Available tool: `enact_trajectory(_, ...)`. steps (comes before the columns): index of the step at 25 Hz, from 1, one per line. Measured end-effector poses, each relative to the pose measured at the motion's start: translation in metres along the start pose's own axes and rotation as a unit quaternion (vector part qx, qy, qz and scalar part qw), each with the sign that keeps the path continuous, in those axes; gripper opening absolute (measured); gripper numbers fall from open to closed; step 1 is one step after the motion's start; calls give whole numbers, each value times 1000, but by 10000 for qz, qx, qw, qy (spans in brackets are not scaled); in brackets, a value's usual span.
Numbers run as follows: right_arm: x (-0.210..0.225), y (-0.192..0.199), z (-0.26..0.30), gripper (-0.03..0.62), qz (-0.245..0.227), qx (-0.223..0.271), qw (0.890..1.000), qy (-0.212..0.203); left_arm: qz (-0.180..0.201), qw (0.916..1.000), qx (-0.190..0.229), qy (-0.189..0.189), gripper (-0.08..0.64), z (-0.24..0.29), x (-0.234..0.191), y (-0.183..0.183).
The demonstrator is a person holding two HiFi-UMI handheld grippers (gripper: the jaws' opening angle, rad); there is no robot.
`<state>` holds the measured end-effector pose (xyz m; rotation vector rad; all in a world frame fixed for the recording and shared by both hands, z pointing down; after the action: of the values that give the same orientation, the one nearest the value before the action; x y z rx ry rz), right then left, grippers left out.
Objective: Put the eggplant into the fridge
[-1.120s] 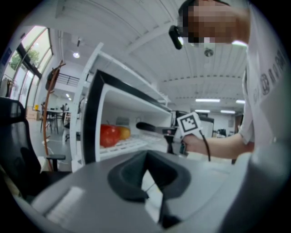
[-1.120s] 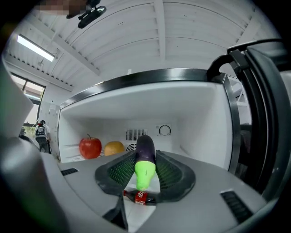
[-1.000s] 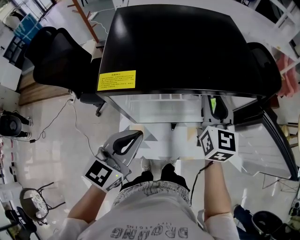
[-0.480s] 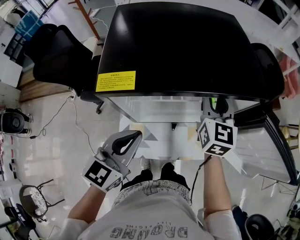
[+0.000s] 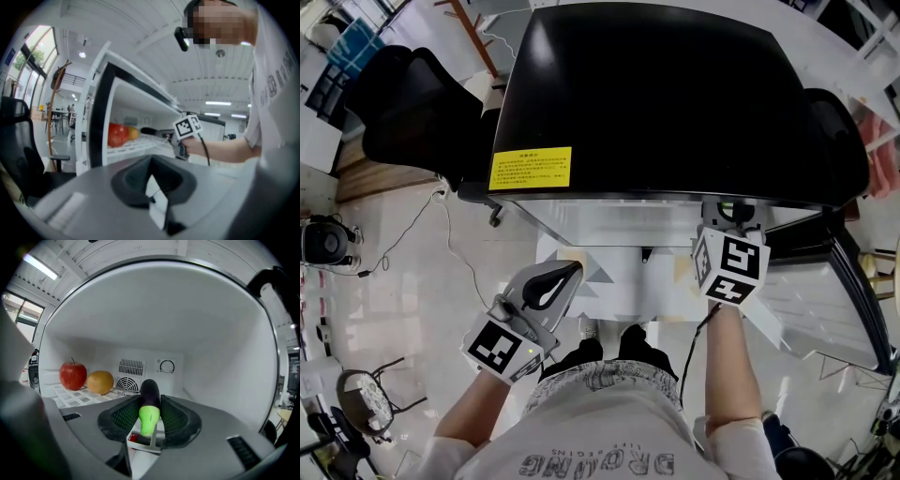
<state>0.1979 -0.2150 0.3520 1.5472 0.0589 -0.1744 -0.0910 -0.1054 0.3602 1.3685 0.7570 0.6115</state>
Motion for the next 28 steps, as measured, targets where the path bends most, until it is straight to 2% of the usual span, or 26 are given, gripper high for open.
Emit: enact_trajectory(28,-7,6,13,140,-558,-600,9965,-134,23,10000,-60,42,8,7,-3,1)
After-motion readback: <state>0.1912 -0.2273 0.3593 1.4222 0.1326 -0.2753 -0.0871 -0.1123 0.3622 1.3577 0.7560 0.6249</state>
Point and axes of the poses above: the fingertips, and each gripper's own axes: z forward along the fingers, x to its right, y out of its underside, the point moved 8 cm from there along -z, backward along the fingers, and after that the axes turned 11 degrees about x, right-handed, at the moved point
